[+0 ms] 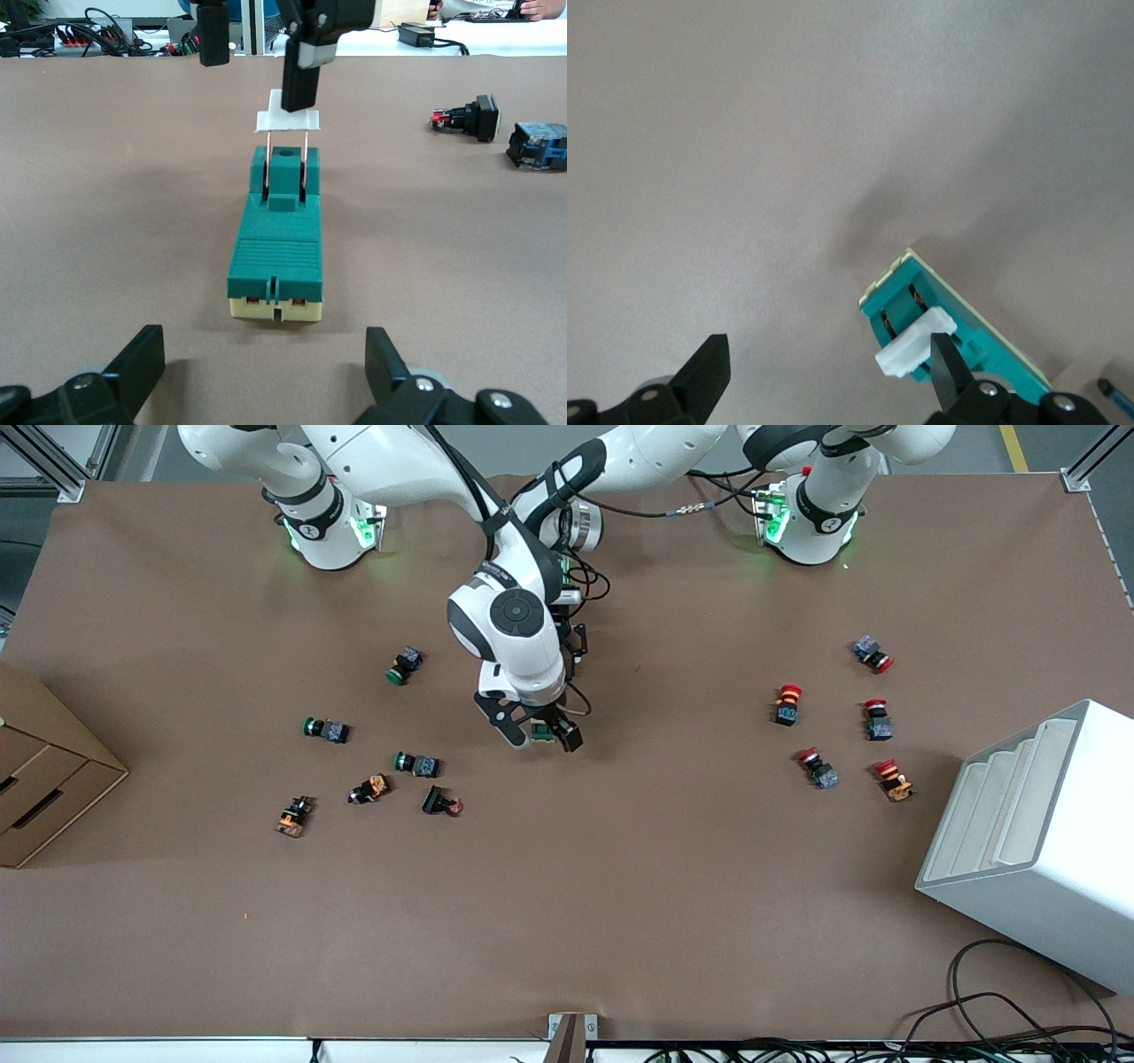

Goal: Close load switch with both arms
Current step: 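Push the white handle down onto the switch base with the right gripper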

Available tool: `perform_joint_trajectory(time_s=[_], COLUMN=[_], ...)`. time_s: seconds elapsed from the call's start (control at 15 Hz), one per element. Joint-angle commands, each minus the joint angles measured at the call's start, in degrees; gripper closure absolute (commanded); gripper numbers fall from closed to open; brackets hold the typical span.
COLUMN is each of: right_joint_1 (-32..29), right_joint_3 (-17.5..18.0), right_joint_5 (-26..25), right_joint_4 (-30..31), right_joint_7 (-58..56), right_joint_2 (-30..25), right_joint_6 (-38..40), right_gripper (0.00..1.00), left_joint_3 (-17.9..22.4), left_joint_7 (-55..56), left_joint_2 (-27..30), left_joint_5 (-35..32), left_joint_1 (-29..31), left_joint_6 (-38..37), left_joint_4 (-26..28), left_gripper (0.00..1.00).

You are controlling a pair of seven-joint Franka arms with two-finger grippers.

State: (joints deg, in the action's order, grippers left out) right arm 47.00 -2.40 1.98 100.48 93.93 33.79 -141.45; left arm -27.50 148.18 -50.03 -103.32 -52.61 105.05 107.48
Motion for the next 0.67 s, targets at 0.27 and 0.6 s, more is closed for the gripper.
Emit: perform_joint_trajectory(time_s=[0.27,0.6], right_joint_1=[-1.3,-1.5], right_joint_3=[0.3,0.3], right_joint_5=[-1.8,-1.8], right_joint_4=[-0.8,-4.1], right_joint_7=[-1.5,-1.2], right_joint_2=[0.7,3.5], right_joint_6=[-1.3,-1.4], right_gripper=[0.0,0.0], left_joint_3=[0.1,0.1], left_joint_7=[0.9,0.6], left_joint_2=[-0.5,-0.2], left_joint_5=[-0.1,-0.1], left_joint_1=[-0.6,-0.5], left_joint_6=[-0.7,-0.7], left_joint_4=[-1.1,-1.2], left_gripper=[0.0,0.0])
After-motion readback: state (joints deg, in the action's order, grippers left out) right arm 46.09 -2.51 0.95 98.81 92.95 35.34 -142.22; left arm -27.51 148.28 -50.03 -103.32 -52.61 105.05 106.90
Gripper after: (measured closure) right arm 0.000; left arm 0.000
